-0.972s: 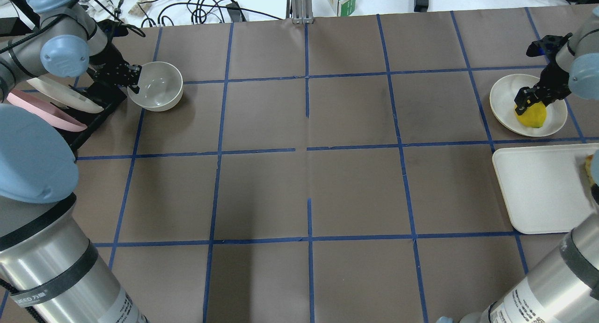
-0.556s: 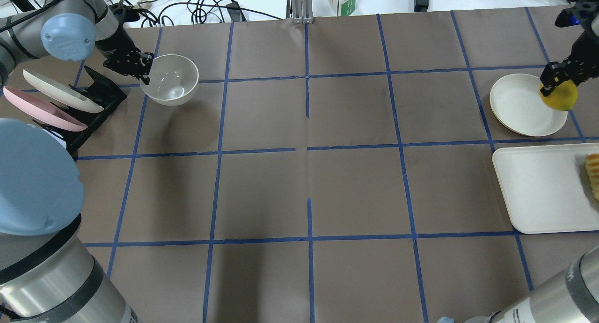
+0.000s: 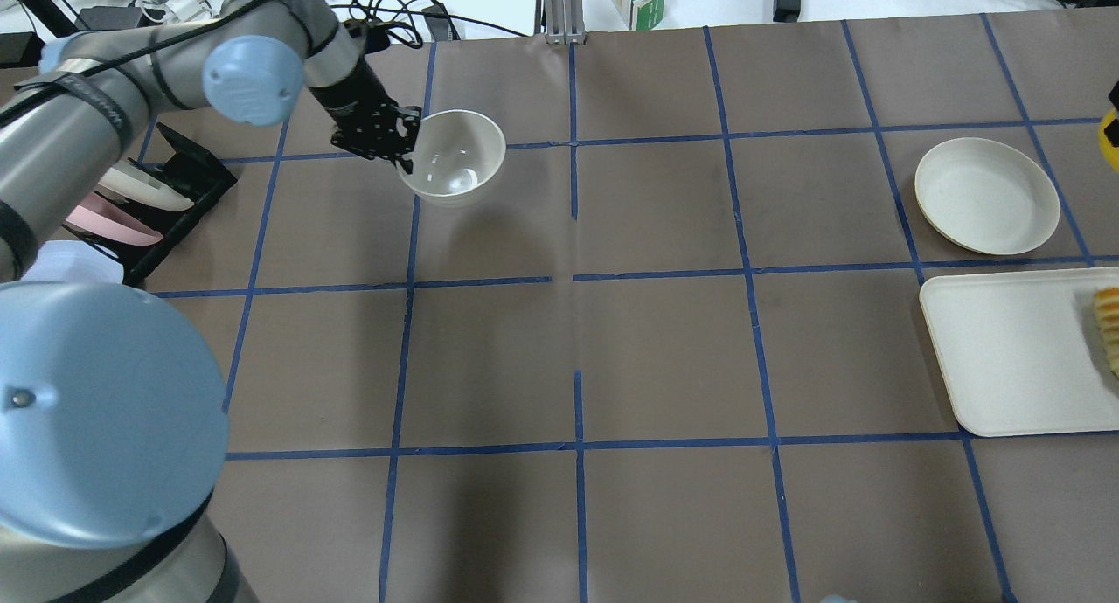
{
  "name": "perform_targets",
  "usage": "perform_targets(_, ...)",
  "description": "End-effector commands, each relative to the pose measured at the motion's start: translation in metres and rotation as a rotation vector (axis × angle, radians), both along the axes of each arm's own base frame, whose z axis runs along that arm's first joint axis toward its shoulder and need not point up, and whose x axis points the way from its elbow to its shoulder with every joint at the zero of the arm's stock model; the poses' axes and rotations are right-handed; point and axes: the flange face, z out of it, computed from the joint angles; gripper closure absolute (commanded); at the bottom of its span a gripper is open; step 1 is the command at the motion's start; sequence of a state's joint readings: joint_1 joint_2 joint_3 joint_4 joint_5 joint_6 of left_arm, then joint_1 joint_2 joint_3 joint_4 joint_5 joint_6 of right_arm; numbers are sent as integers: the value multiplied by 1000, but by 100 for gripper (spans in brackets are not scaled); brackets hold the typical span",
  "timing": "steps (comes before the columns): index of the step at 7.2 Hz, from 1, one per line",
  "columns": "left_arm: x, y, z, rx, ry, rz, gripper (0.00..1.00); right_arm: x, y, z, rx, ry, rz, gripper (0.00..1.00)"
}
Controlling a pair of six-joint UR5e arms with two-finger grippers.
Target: Place bowl and put lemon in it
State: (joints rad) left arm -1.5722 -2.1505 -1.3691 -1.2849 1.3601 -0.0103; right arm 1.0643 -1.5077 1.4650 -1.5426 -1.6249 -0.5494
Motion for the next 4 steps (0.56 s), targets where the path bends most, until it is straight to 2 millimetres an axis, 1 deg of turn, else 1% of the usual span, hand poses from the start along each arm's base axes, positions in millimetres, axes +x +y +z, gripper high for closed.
perform_targets(1, -96, 34, -3, 22, 3, -8, 100, 56, 0, 6, 14, -15, -20, 84)
perform_targets(2, -117, 52, -17, 40, -7, -39, 100, 108, -7, 0, 19, -18, -51, 84)
perform_targets(3, -125, 65, -34, -17, -5, -59, 100, 169, -9, -3, 16, -15, -82, 84)
perform_targets(4, -122, 78, -46, -50, -3, -60, 100, 231, -6, -8, 16, -19, -93, 84)
